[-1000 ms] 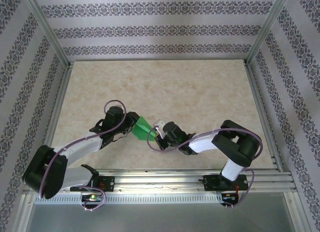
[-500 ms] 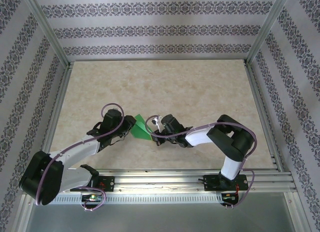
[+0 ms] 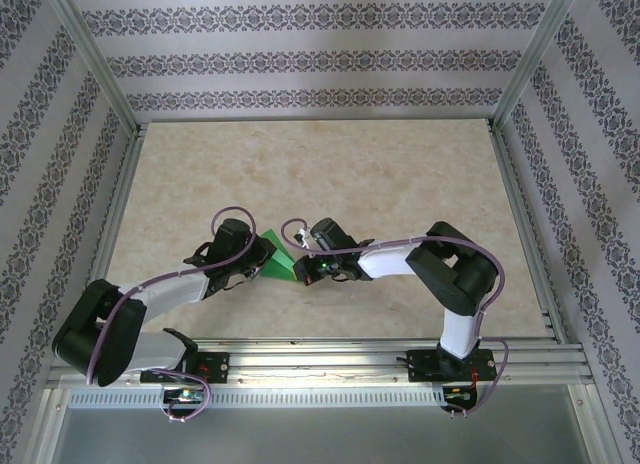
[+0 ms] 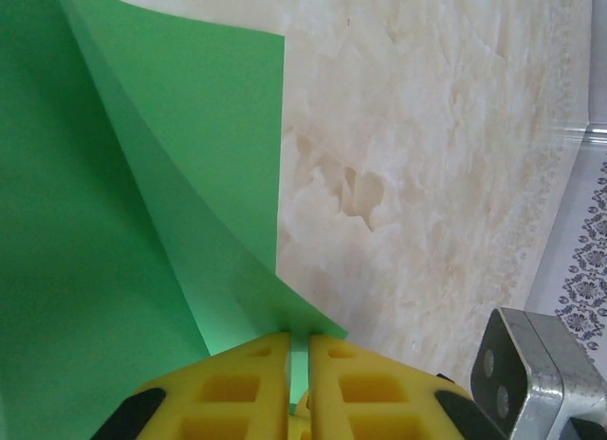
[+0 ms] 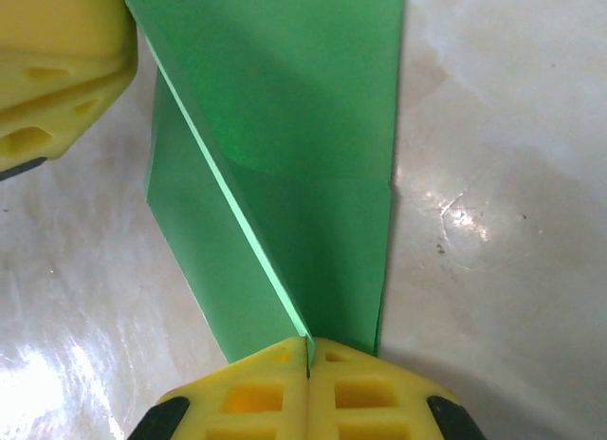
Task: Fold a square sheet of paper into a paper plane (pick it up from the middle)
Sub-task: Fourth fold the wing at the center of the table.
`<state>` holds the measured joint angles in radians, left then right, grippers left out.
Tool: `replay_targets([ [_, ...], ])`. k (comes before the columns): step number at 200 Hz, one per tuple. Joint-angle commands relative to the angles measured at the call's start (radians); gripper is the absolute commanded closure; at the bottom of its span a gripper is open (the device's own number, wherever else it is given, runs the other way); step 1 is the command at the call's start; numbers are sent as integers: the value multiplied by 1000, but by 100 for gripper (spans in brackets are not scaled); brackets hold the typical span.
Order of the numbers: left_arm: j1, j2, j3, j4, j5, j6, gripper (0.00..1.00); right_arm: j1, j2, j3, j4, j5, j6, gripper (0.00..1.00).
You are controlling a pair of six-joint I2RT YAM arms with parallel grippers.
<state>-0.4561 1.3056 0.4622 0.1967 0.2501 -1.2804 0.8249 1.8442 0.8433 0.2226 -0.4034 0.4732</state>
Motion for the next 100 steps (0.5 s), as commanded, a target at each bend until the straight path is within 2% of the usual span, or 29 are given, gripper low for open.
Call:
replay_targets([
  [1, 11, 22, 18, 51, -2, 20, 88, -17, 39, 6, -104, -60, 55, 98],
  [37, 17, 71, 21, 96, -22, 36, 91, -30, 39, 21, -141, -78, 64, 99],
  [70, 21, 154, 43, 189, 38, 47, 91, -43, 32, 18, -167, -93, 82, 100],
  [100, 19, 221, 52, 286, 78, 29, 91, -51, -21, -20, -208, -24, 95, 100],
])
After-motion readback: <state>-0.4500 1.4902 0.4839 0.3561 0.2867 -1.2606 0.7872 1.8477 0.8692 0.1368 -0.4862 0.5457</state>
